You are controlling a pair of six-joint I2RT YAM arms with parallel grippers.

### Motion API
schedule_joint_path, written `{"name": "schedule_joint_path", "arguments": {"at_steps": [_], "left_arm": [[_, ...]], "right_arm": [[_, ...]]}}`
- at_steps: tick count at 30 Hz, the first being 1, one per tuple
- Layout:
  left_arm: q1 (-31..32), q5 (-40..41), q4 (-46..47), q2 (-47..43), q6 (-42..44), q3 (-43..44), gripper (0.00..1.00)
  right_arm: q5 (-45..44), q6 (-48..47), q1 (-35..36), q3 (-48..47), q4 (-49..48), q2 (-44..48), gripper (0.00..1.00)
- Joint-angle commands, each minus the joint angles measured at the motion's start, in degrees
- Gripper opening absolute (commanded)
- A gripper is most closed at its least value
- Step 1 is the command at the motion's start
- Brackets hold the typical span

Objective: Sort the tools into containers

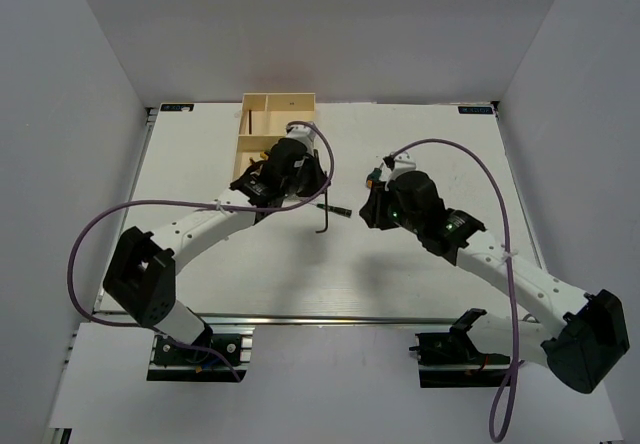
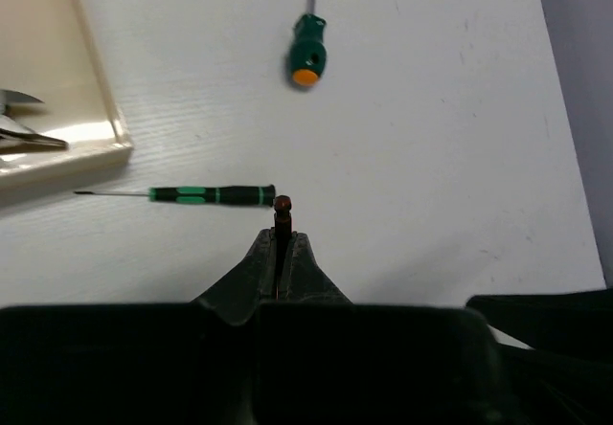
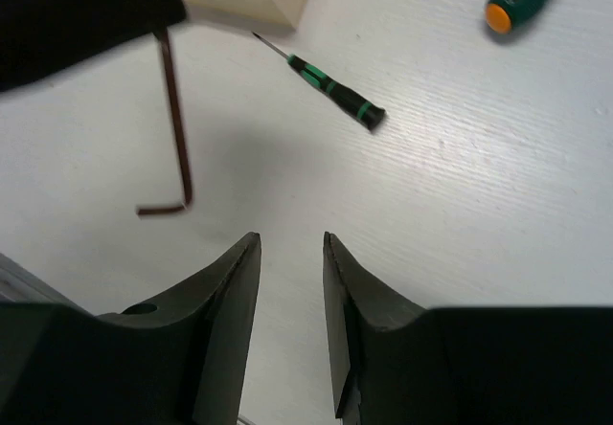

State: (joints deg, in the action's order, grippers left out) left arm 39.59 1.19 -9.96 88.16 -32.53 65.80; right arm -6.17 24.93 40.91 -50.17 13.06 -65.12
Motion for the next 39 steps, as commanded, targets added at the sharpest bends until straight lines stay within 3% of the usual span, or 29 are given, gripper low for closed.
{"name": "schedule_joint_path", "arguments": {"at_steps": [1,18,31,39], "left_arm": [[-2.49,4.43,-1.64,-3.61,4.23,3.72,0.0],[-16.03,2.23,-2.96,4.56,12.84,14.7,0.0],[-26.23,-5.93,-7.53,22.92,21.37,41.4,0.0],[-31.23,-10.32,-5.96,32.68,25.5,51.27,0.0]], "right_arm": [[-4.54,-1.64,-0.12,3.49,2.23,3.51,0.39],[-12.02,-1.55,-0.74,14.57,4.7,12.65,0.41],[-14.39,-1.73,-0.83,17.74,2.67,16.26,0.41],[-12.81,-0.93,-0.92,20.29,-0.14,16.43,0.41]]}}
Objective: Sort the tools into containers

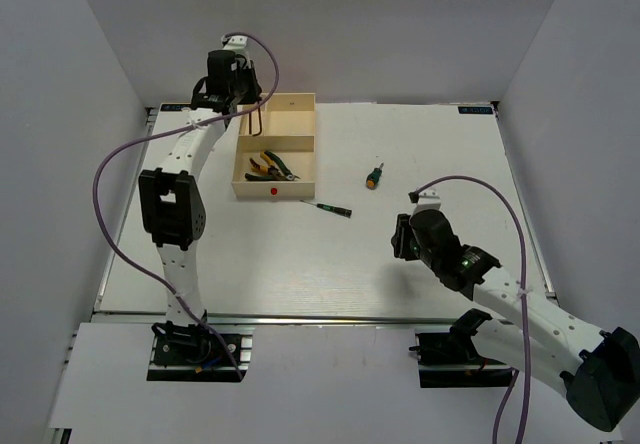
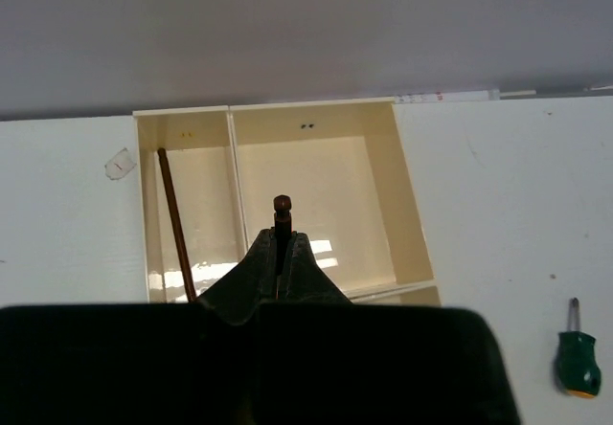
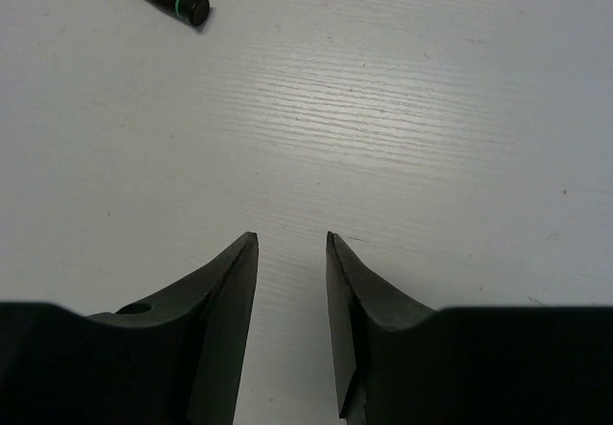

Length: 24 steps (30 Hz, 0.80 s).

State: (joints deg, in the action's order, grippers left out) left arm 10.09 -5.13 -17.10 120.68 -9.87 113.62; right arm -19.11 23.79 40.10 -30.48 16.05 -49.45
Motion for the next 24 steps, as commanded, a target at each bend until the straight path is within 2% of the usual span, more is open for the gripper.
{"name": "schedule_joint_path", "arguments": {"at_steps": [1,14,24], "left_arm": [[-2.26,-5.23,1.89,1.47,3.36,3.62,0.0],[-7.71,-19.39,16.04,8.95,2.05,5.82,0.0],[-8.24,-24.31,21.23,13.34,2.05,7.05,0.0]], "right_arm": [[0.56,0.29,-0.11,1.03,-3.39,0.76,0.41],[3.91,-0.15,-0.19,3.06,-6.21,-1.43,0.41],[4.79,-0.15,-0.02,2.97,-8.23,-3.99,0.41]]}}
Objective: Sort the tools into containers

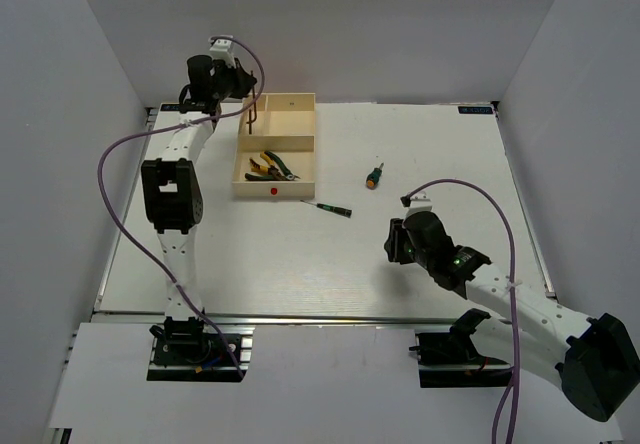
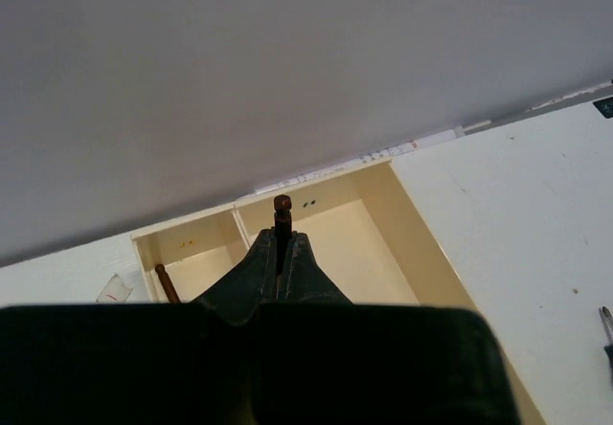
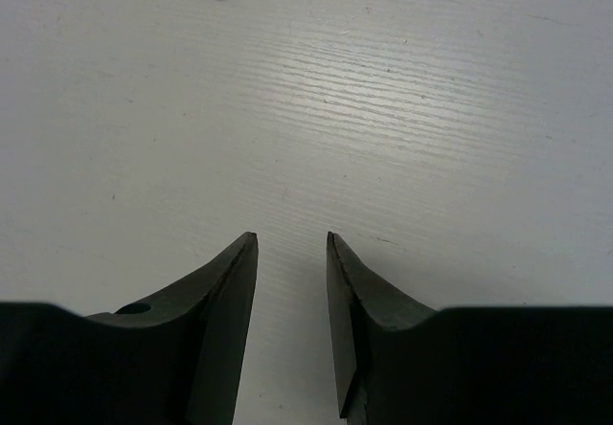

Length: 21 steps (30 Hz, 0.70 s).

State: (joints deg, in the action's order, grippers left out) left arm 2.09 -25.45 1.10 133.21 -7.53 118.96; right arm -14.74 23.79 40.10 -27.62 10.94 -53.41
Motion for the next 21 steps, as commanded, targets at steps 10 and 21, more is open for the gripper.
{"name": "schedule_joint_path", "arguments": {"at_steps": [10,21], "left_arm": [[-0.77,-3.9,4.25,1.8,-0.29,-2.32,0.14],[-1.3,-3.2,2.77,-0.05,-1.26,-2.41,0.67]], "right_arm": [[0.24,0.03,-0.11,0.72,-4.0,-0.21,0.41],[-0.64,0.55,-0.19,0.81,-3.03,0.93,0.43]]}}
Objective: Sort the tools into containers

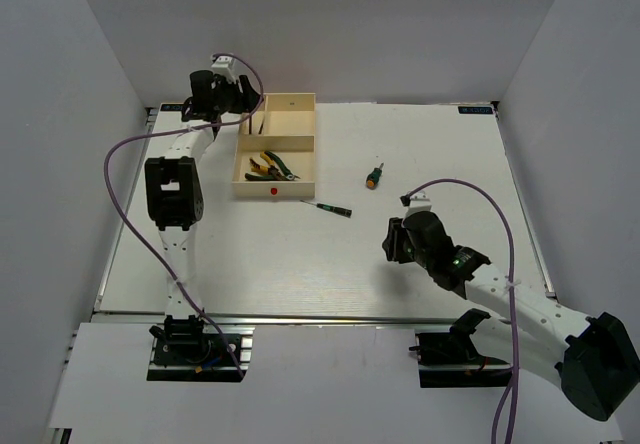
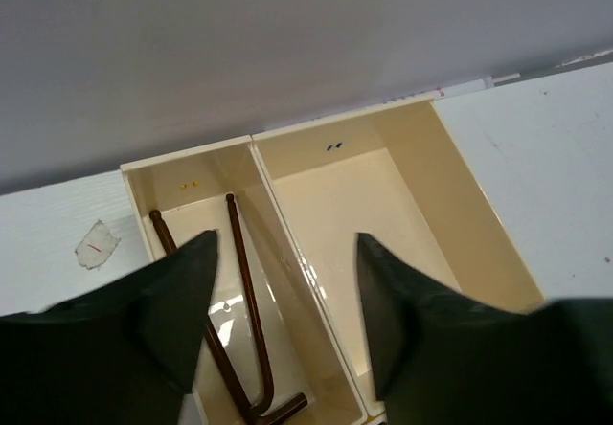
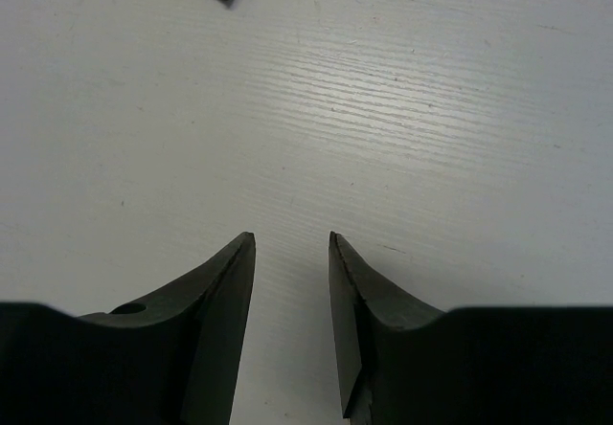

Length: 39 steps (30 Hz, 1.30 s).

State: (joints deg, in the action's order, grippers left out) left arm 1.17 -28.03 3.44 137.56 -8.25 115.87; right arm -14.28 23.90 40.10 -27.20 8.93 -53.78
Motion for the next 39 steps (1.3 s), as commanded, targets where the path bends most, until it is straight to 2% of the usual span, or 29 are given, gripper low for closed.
{"name": "schedule_joint_path", "arguments": {"at_steps": [1,3,6,11,15,19,24,28,39], "left_arm": [[-0.38,-0.53,0.16,-4.75,-0.71,0.58,0.73],[-0.38,-0.45,-0.89,-6.94,-0.54,0.06,0.83],[0.93,2.27,-2.99,-11.6,1.03,-2.13,0.91],[2.78,3.51,-10.64,-19.33,0.17,-6.0,0.98],[5.59,4.21,-9.77,-32.05,-0.54,-17.42,0.98],[8.75,3.25,-14.07,-40.23,1.04,-24.63,0.97],[14.28,-1.93,-19.08,-48.5,5.96,-33.33,0.93],[18.68,1.22,-21.63,-52.38,5.97,-39.05,0.91],[31.6,10.45,-22.78,-52.57,-9.06,-47.49,0.84]], "right_arm": [[-1.1,0.79,-0.11,0.39,-0.93,1.92,0.43],[-1.89,1.32,-0.11,0.57,-0.4,2.62,0.43],[-3.2,2.46,-0.11,0.92,0.65,4.82,0.45],[-6.1,4.66,-0.11,-0.22,4.34,6.32,0.5],[-7.16,4.75,0.07,-1.27,7.06,7.81,0.55],[-6.9,4.84,0.07,-1.54,8.29,9.57,0.58],[-5.58,3.7,-0.02,-2.15,9.79,12.03,0.6],[-5.67,4.05,-0.02,-2.68,11.54,13.61,0.61],[-9.62,7.56,0.07,-4.62,16.3,12.3,0.62]]}}
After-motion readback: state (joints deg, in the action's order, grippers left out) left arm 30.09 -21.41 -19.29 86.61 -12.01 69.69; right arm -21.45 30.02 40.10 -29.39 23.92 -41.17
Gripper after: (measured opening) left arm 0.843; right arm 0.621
